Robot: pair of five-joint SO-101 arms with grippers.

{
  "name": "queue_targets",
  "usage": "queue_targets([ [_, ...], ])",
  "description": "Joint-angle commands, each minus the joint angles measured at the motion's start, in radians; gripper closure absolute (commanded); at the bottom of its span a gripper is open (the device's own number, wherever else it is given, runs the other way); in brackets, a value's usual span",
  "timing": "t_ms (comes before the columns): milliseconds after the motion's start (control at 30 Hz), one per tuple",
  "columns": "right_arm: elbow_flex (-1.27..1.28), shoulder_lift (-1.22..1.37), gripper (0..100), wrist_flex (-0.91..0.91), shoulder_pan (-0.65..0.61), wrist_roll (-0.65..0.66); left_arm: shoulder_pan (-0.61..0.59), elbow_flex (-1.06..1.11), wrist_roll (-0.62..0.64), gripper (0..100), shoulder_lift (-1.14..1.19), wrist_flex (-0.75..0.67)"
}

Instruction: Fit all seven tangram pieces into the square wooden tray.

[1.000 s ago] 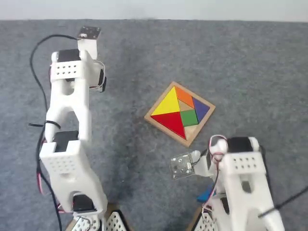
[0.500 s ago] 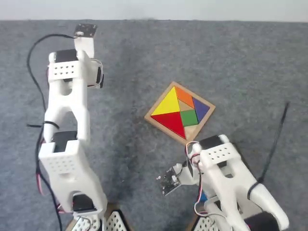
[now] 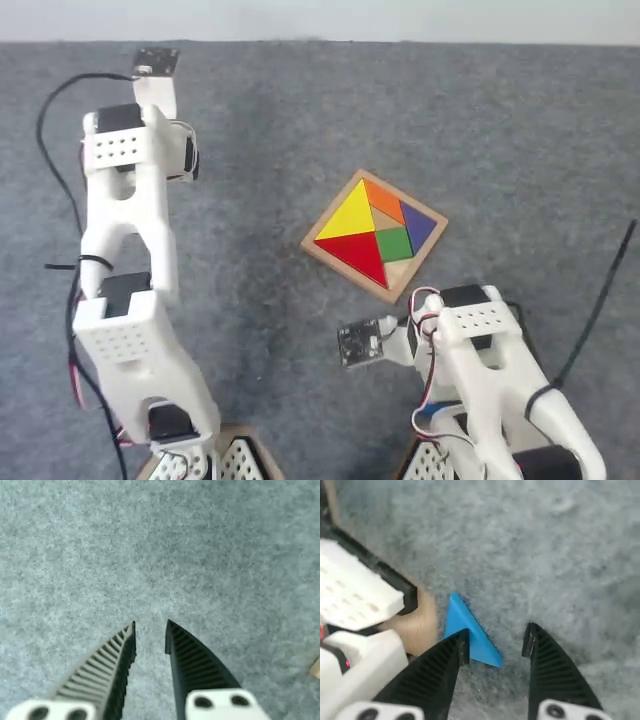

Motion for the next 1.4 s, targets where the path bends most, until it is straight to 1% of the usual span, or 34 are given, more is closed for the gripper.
queue_targets([
  [0,0.023,0.021,77.2,-0.107,0.071,-0.129,-0.005,-0.013,-0.008,90,-0.086,0.006],
  [67,0.023,0.019,77.2,-0.111,0.091,-0.138,-0.005,-0.013,-0.008,90,-0.084,0.011],
  [167,0.031,0.016,77.2,-0.041,0.090,-0.127,-0.005,-0.013,-0.008,90,-0.083,0.011],
  [267,0.025,-0.028,77.2,0.076,0.084,-0.051,-0.005,-0.013,-0.011,90,-0.080,0.005],
  [400,0.040,-0.176,77.2,0.150,0.076,-0.025,-0.005,-0.013,-0.011,90,-0.077,0.003],
  [500,0.068,-0.275,78.5,0.225,0.085,0.077,-0.005,-0.013,-0.009,90,-0.077,0.003],
  [633,0.132,-0.321,85.7,0.159,0.073,0.081,-0.005,-0.013,-0.009,90,-0.077,0.003],
  [733,0.172,-0.321,84.5,0.108,0.065,0.081,-0.005,-0.013,-0.009,90,-0.077,0.008],
  [867,0.173,-0.320,83.8,0.107,0.068,0.078,-0.005,-0.013,-0.009,90,-0.077,0.011],
  [1000,0.173,-0.321,83.7,0.088,0.070,-0.009,-0.005,-0.013,-0.009,90,-0.077,0.011],
  [1100,0.170,-0.321,84.0,0.033,0.071,-0.121,-0.005,-0.013,-0.008,90,-0.077,0.011],
  [1200,0.143,-0.332,84.6,-0.041,0.099,-0.232,-0.006,-0.012,-0.008,90,-0.077,0.011],
  [1267,0.066,-0.332,88.7,-0.062,0.130,-0.322,-0.006,-0.010,-0.008,90,-0.077,0.011],
  [1367,-0.138,-0.332,97.4,-0.025,0.179,-0.494,-0.006,-0.008,-0.008,90,-0.077,0.011],
])
